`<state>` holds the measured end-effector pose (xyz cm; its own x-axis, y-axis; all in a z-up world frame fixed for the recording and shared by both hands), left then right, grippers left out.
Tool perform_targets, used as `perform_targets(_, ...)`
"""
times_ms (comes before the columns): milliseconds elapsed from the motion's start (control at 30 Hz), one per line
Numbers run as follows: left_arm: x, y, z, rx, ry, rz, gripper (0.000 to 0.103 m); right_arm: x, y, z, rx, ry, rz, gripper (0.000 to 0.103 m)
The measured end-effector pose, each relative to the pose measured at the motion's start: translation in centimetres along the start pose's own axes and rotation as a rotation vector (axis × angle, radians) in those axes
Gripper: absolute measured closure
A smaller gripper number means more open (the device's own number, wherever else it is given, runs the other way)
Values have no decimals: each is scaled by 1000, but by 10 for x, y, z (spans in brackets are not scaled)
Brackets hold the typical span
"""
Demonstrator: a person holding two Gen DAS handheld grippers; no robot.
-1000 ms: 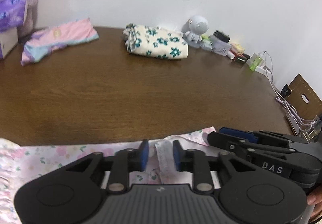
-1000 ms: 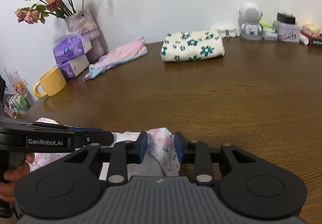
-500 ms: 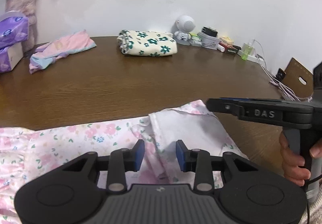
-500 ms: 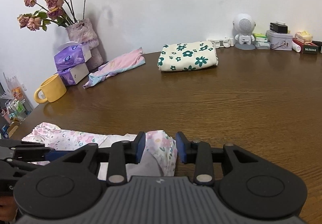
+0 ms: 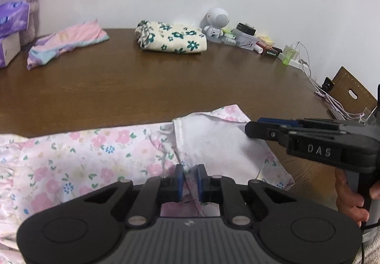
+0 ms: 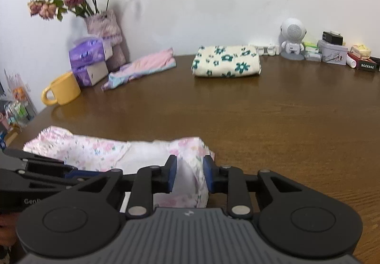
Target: Fold clothes
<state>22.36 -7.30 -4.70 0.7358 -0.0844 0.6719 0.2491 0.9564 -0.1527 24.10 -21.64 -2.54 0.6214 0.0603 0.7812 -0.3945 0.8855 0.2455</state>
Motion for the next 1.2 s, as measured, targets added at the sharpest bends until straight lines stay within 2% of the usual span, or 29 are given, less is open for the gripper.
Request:
perform_targets(100, 3, 2, 4, -16, -9, 22, 91, -5, 0, -3, -3, 25, 1, 79)
perform_targets(300, 15, 3, 20, -27, -84, 36, 91, -2, -2, 9, 38, -13, -23, 79)
perform_targets(467, 9, -7, 13, -19, -62, -12, 91, -7, 1, 4, 36, 21, -5, 79)
perform_targets(567, 8, -6, 10, -13, -47, -5, 91, -10, 3, 1, 28, 33, 9, 79)
perform_targets(700, 14, -8, 17, -37, -96, 4, 91, -3, 4, 9, 60, -21, -8, 79)
perform_targets(767, 18, -12, 20, -43, -127, -3, 91, 4, 1, 15, 71, -78, -27, 79)
perform_targets(867, 19, -17, 13, -35, -109, -13, 92, 13, -10, 13, 65, -129, -75, 84)
perform_targets(933, 19, -21, 7, -29, -93, -19, 93, 16, -19, 5, 83, -105, -137, 93)
perform_targets(1000, 17, -20, 2, -13, -73, -18, 93, 15, -26, -5, 115, -71, -197, 96)
perform_targets(1200, 11, -14, 0, 7, -49, -7, 93, 0, -25, -23, 115, 2, -203, 97)
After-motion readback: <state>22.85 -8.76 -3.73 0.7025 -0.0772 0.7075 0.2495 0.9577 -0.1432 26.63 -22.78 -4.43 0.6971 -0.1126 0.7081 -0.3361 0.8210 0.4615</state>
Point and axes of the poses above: each gripper's, at about its wrist camera, not at the fingertips, and z roughly against the way its jaws point, y to its left, x to its top, the point moved 9 cm from there along -z, roughly the way its jaws point, and after that the axes turned 8 degrees about x, right-handed, at the moved point
